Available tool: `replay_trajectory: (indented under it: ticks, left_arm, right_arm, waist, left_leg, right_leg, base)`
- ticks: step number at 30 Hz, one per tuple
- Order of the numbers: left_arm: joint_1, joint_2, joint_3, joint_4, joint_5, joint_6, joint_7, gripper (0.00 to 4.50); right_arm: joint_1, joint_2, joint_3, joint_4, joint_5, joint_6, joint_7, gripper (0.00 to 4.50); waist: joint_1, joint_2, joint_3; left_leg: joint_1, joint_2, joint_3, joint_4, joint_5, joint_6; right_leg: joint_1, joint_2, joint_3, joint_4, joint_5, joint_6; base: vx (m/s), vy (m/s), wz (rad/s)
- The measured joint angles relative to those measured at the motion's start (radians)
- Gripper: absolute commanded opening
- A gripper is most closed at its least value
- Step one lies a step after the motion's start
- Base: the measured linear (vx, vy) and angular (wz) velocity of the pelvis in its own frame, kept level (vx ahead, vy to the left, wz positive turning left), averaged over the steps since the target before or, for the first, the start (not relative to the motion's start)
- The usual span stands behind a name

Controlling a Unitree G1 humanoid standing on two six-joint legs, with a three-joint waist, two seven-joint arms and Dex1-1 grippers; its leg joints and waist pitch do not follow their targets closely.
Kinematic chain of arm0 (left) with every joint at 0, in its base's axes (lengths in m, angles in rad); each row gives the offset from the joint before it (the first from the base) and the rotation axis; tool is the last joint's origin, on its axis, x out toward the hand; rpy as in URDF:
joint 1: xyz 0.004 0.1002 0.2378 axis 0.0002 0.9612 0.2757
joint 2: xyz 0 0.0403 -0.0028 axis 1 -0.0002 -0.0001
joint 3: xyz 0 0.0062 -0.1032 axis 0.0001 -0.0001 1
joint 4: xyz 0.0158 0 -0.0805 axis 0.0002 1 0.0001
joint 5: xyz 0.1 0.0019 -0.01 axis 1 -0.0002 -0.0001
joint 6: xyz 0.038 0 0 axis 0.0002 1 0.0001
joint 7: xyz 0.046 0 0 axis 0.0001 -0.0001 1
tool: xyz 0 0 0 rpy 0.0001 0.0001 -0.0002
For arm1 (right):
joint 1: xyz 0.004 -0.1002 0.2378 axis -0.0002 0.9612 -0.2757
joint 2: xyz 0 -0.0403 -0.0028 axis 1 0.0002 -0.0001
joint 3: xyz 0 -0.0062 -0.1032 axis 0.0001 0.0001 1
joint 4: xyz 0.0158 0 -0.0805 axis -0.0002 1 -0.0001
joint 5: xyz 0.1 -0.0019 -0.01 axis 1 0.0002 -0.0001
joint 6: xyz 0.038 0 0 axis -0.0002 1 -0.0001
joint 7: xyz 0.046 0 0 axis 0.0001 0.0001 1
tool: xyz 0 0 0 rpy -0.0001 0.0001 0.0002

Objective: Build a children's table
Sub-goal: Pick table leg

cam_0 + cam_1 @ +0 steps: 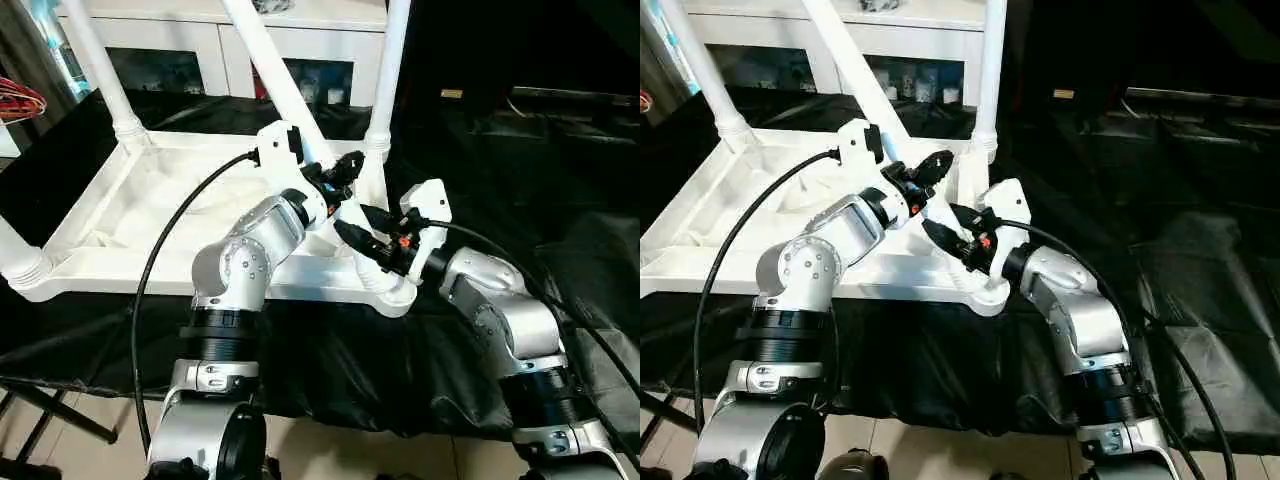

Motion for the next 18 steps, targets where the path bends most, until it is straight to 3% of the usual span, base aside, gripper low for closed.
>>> replay_trajectory:
  ticks: [5,12,18]
  left_arm:
    - [-0.006,0.038,-0.084,-0.015,-0.014,0.008,-0.175,1.82]
    - [-0.019,0.166,-0.161,-0.088,-0.106,0.091,-0.466,1.81]
    - [-0.021,0.238,-0.235,-0.122,-0.146,0.122,-0.692,1.81]
  right_arm:
    - [-0.018,-0.070,-0.026,-0.014,0.083,0.060,0.110,2.94]
    - [-0.013,-0.214,-0.025,-0.033,0.218,0.196,0.391,3.01]
    - [-0.013,-0.280,0.024,-0.062,0.266,0.240,0.541,3.01]
  waist:
    - [0.002,-0.003,0.000]
    - [-0.002,-0.004,-0.001]
    - [0.002,-0.005,-0.001]
  left_leg:
    - [0.000,0.000,0.000,0.000,0.000,0.000]
    - [0.001,0.000,0.000,0.000,0.000,0.000]
    - [0.001,0.000,0.000,0.001,0.000,0.000]
  right_leg:
    - [0.000,0.000,0.000,0.000,0.000,0.000]
    - [0.000,0.000,0.000,0.002,0.002,-0.004]
    - [0.001,0.000,0.000,0.002,0.002,-0.004]
  base:
    - [0.000,0.000,0.00]
    - [0.000,0.000,0.00]
    - [0.000,0.000,0.00]
